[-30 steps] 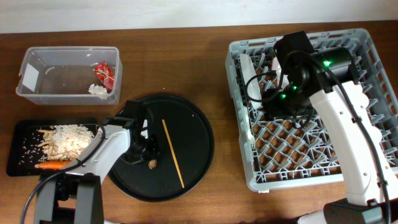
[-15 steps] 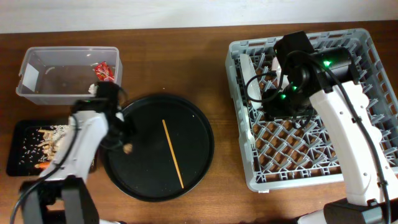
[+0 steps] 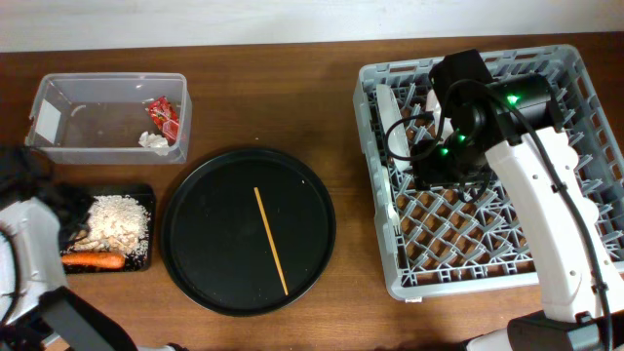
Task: Sort waste into correct bins and load items into the dishwasher rack
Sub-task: 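Carry the brown lump left to the small black tray and release it, then reach the right gripper to the wooden chopstick on the round tray and grasp it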
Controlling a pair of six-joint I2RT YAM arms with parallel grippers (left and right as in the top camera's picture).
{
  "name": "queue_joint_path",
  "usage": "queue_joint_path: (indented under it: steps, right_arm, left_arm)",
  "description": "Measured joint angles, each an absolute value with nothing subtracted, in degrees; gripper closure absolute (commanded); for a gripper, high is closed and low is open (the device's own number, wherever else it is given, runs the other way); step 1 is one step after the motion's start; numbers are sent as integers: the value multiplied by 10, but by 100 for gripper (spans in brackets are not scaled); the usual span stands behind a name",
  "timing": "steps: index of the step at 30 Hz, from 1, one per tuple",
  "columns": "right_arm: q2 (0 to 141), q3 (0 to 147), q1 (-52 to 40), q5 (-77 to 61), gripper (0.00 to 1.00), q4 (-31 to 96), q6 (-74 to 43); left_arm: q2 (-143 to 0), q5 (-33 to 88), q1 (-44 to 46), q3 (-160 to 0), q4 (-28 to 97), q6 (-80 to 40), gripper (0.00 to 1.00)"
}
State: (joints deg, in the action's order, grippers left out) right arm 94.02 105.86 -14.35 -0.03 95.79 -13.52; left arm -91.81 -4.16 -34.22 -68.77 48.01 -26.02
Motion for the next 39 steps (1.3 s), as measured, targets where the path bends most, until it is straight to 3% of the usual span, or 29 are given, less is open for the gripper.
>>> queue_joint_path:
  steps: [10,11,14,18,22,29,34,39]
  right_arm:
    - [940,1059,-143,-1,35,959,-135]
    - [940,1059,-143,-3,35,960,-135]
    - [940,1059,-143,-3,35,962,-135]
    - [940,1059,-143,-3,33,963,-135]
    - [940,1059,-143,-4,19,965,-134]
    - [940,1059,-152,-40,19,925,-128]
    - [941,1059,-279,-56,15,818,-125]
    - [988,1059,-373,-74,15,745,-145]
  left_arm:
    - [-957,-62,-406,-688,451,-269,98]
    - [-967,-65,-407,-688,450,-269,93]
    - [-992,-68,-409,-688,447,-268,59]
    - [-1004,-70,-409,-688,448,-274,36]
    - [-1004,-71,-409,-689,465,-275,34]
    - [-988,25,-397,-764,552,-246,32]
    - [-906,82,-296,-778,638,-196,23]
    - [-892,56,-216,-782,721,-181,22]
